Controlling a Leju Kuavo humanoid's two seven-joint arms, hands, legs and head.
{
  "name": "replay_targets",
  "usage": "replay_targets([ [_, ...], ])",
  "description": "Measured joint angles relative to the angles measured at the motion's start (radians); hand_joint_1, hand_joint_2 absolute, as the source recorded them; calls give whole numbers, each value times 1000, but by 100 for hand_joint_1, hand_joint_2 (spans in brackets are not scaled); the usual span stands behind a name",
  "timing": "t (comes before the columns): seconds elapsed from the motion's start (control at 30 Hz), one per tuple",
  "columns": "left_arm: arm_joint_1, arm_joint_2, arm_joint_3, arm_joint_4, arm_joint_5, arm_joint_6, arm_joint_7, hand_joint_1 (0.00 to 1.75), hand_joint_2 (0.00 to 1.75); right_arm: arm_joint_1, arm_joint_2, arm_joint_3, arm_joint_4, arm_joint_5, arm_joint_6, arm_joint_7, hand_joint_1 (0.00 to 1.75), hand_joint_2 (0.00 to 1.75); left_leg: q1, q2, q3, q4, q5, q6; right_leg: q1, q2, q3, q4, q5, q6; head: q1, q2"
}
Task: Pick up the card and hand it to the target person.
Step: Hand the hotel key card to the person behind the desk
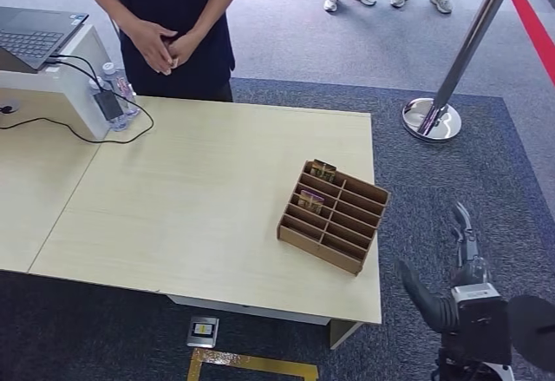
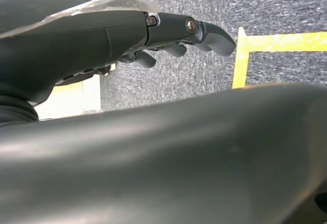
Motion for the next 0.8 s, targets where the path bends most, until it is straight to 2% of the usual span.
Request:
replay_targets([
  [0.1, -1, 0, 0, 0, -3, 0, 2, 0, 0, 23, 49, -113, 15, -5, 91, 29, 0, 0, 0, 0, 0, 0, 0, 0, 0, 0, 0, 0, 0, 0, 0, 0],
  [0.2, 0, 0, 0, 0, -5, -3, -3, 0, 0, 11, 91, -243, 105, 58, 143, 78, 0, 0, 0, 0, 0, 0, 0, 0, 0, 0, 1, 0, 0, 0, 0, 0],
  [0.33, 1, 1, 0, 0, -15, -10, -14, 0, 0, -62, 103, -424, 384, 155, 110, 103, 0, 175, 0, 0, 1, 0, 0, 0, 0, 0, 2, 0, 0, 0, 0, 0],
  [0.47, 0, 0, -1, 0, -27, -13, -16, 0, 0, -198, 48, -598, 849, 238, -13, 153, 0, 175, -1, 0, 3, 0, 0, 1, 0, 0, 3, -1, 0, 2, 0, 0],
  [0.57, 2, 0, -2, 0, -36, -14, -16, 0, 0, -254, 15, -709, 1152, 209, -29, 222, 0, 175, -1, -1, 3, 0, -1, 2, 0, 0, 4, -1, -1, 2, 0, 0],
  [0.7, 2, 0, -5, 0, -51, -19, -20, 0, 0, -279, 13, -821, 1423, 176, -31, 406, 0, 175, 0, 0, 3, -1, -2, 1, 0, 0, 4, 0, -3, 0, 0, 0],
  [0.8, 1, 0, -10, 0, -58, -20, -21, 0, 0, -288, 27, -856, 1530, 190, -36, 478, 0, 175, 1, 0, 4, -1, -2, 0, 0, 0, 3, 1, -4, -1, 0, 0],
])
